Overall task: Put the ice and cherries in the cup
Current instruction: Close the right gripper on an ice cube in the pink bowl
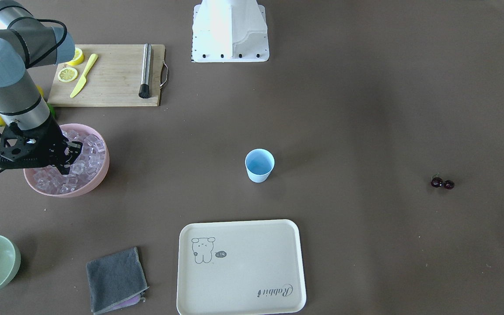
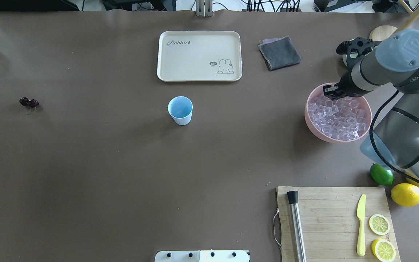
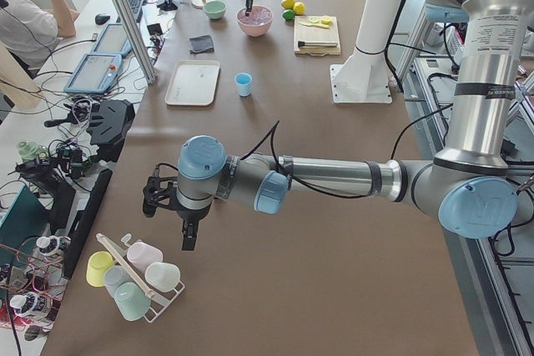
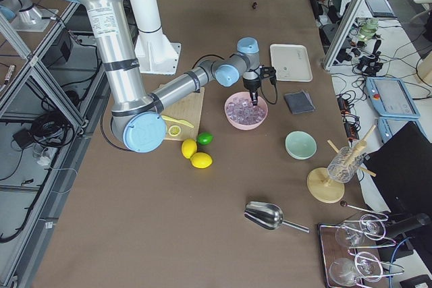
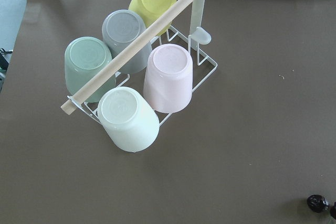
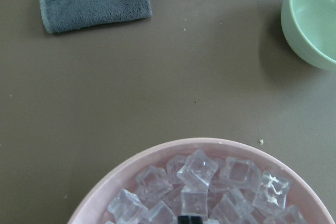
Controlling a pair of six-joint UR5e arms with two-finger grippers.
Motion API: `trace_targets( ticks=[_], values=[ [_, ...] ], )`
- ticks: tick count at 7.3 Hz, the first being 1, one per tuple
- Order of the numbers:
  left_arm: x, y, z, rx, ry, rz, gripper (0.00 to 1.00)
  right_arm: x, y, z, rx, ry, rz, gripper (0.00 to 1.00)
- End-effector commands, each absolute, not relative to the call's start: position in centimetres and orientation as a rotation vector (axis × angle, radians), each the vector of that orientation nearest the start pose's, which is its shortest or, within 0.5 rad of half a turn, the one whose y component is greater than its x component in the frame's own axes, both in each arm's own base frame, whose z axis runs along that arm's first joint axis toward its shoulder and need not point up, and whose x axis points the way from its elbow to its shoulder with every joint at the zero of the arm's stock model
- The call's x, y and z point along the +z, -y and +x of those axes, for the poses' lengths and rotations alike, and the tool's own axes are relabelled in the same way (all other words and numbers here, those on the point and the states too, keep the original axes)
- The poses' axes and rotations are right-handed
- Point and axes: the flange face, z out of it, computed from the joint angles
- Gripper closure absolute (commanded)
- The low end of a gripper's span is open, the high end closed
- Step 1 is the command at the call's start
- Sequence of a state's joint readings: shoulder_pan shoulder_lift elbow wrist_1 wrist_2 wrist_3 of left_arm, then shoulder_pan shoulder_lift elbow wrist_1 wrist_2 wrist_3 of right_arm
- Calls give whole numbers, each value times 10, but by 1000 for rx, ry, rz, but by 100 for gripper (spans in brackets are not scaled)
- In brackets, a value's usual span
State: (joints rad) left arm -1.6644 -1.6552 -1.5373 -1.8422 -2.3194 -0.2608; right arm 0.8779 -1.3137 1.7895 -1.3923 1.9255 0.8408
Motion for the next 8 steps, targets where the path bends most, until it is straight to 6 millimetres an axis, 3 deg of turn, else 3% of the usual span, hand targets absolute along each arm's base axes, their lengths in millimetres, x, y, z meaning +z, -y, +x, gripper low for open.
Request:
trace_targets(
  ticks=[1, 3, 4, 5, 8],
  values=[
    [604, 538, -116, -213, -766, 249, 2, 413, 519, -302, 33, 692, 219, 0],
    [603, 537, -116, -210, -766, 254, 2, 423, 515, -312, 25, 674, 205, 0],
    [602, 537, -116, -210, -766, 256, 2, 426, 509, -322, 11, 660, 208, 11],
    [602, 537, -116, -209, -766, 257, 2, 429, 505, -329, 2, 645, 214, 28],
    [601, 538, -116, -204, -767, 269, 2, 437, 504, -331, 2, 632, 205, 26]
  ],
)
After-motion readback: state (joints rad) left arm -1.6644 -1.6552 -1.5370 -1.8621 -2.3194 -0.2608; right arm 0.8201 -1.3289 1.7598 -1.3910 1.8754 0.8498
